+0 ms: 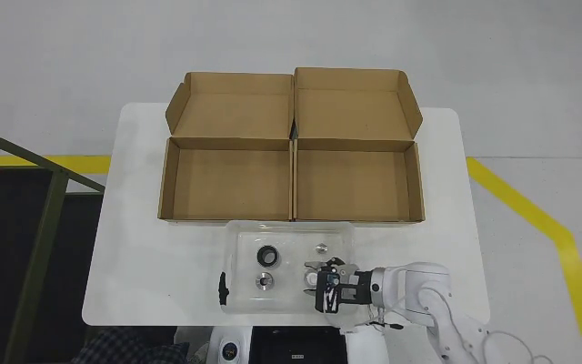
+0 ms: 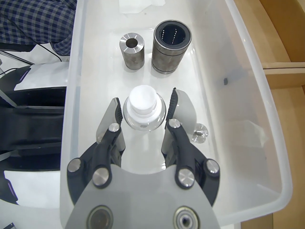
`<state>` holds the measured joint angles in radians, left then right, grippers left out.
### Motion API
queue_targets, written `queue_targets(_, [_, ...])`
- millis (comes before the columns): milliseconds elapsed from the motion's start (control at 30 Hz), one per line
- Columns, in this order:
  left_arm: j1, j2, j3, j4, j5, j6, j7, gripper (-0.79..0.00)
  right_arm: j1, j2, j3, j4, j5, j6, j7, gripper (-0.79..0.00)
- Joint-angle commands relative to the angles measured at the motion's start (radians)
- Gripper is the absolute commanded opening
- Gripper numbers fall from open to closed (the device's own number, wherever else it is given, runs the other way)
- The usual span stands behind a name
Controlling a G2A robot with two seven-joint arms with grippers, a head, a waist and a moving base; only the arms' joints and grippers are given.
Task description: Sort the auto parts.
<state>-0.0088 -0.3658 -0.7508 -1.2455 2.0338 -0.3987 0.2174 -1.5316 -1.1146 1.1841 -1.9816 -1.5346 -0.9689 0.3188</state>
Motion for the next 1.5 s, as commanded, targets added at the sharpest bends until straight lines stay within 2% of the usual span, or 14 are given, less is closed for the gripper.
queue_targets(0, [0.0,0.0,0.0,0.0,0.0,0.0,0.0,0.0,0.002,0.002,-0.003,0.0,-0.001,-0.002,0.0,-0.763])
queue_targets(33, [0.0,0.0,0.0,0.0,0.0,0.0,0.0,0.0,0.003,0.003,-0.004,0.0,0.0,-0.001,-0.001,-0.785])
queue_targets(500, [0.0,0.0,0.0,0.0,0.0,0.0,0.0,0.0,-0.015,0.02,0.035,-0.099,0.025,0.027,-0.082,-0.785])
queue_targets(967, [0.0,0.0,0.0,0.0,0.0,0.0,0.0,0.0,0.011,0.019,0.054,-0.093,0.139,0.131,-0.324,-0.785])
queue_targets(1167, [0.0,0.0,0.0,0.0,0.0,0.0,0.0,0.0,0.021,0.016,0.064,-0.084,0.223,0.188,-0.397,-0.785])
queue_targets(1467, [0.0,0.0,0.0,0.0,0.0,0.0,0.0,0.0,0.06,0.013,0.095,-0.065,0.38,0.221,-0.428,-0.785])
